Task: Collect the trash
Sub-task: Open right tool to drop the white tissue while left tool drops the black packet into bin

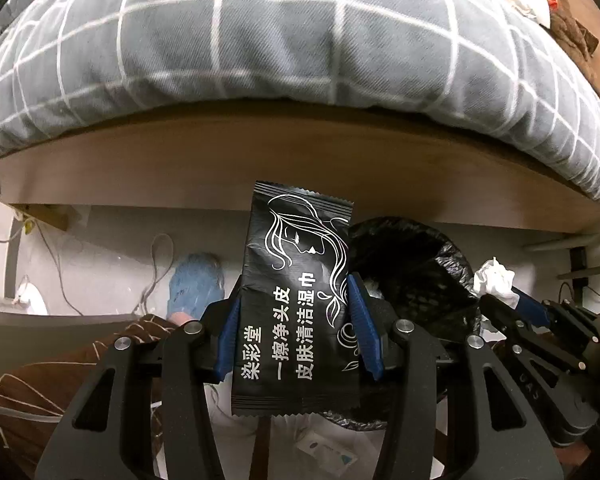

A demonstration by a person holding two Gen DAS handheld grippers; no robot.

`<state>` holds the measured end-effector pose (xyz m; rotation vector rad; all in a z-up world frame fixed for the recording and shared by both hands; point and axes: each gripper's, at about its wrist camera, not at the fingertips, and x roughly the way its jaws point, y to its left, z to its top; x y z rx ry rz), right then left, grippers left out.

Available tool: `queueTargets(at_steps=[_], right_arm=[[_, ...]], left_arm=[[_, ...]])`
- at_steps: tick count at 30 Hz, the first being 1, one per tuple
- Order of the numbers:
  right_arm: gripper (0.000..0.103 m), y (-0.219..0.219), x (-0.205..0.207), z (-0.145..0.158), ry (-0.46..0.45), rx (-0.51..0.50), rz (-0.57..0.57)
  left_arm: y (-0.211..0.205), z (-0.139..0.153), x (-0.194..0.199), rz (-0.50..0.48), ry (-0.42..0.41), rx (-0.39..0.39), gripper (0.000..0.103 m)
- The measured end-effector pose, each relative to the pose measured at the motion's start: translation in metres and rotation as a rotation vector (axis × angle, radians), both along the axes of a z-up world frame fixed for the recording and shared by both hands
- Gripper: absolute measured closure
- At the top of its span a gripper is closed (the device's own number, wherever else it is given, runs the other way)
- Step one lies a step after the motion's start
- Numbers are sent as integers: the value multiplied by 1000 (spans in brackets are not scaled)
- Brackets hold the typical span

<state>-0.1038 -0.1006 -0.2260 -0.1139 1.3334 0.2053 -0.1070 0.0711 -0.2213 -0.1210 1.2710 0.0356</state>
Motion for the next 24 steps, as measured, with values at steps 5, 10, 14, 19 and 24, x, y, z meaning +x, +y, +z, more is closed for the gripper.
queueTargets(at_steps=[5, 10, 14, 19, 24], right_arm=[[63, 2, 3, -1, -6, -2, 12], [41, -5, 4, 7, -33, -2, 8], [27, -19, 3, 20, -71, 12, -11], [13, -47, 3, 34, -117, -5, -76], [9, -75, 4, 36, -111, -21, -145]], left_arm=[[0, -1, -2, -3, 4, 8, 55], [-10, -6, 1, -21, 11, 9, 55], [-20, -7, 4, -35, 13, 0, 55], [-44, -6, 7, -87, 10, -10, 55], [-67, -10, 9, -121, 24, -23, 55]])
